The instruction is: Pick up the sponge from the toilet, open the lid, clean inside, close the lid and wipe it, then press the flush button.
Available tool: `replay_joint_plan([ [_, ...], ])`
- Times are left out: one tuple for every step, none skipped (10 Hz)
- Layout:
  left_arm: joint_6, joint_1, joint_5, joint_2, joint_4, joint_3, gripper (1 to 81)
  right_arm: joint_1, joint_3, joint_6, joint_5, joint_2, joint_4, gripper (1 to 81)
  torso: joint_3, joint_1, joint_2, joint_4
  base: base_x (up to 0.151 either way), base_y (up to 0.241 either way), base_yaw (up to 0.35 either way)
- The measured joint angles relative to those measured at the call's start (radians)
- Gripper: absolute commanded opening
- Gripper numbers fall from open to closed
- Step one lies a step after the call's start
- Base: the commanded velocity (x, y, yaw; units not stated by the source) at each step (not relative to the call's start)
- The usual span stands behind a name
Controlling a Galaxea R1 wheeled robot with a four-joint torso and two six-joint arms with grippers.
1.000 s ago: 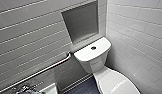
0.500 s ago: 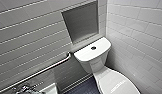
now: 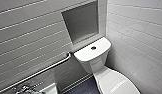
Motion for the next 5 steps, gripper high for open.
replay_joint_plan([
  [0.0,0.001,-0.002,0.031,0.003,-0.038,81.1,0.066,0.006,-0.026,-0.011,-0.002,0.062,1.0,0.0,0.0,0.0,0.0,0.0,0.0,0.0],
  [0.0,0.006,-0.004,0.064,0.004,-0.072,81.1,0.134,0.009,-0.057,-0.034,-0.002,0.124,1.0,0.0,0.0,0.0,0.0,0.0,0.0,0.0],
  [0.0,0.012,-0.005,0.091,0.006,-0.1,81.1,0.204,0.011,-0.093,-0.064,-0.002,0.189,1.0,0.0,0.0,0.0,0.0,0.0,0.0,0.0],
  [0.0,0.017,-0.006,0.108,0.007,-0.116,81.1,0.268,0.011,-0.13,-0.096,-0.001,0.251,1.0,0.0,0.0,0.0,0.0,0.0,0.0,0.0],
  [0.0,0.02,-0.005,0.115,0.007,-0.124,81.1,0.332,0.011,-0.171,-0.129,0.003,0.309,1.0,0.0,0.0,0.0,0.0,0.0,0.0,0.0],
])
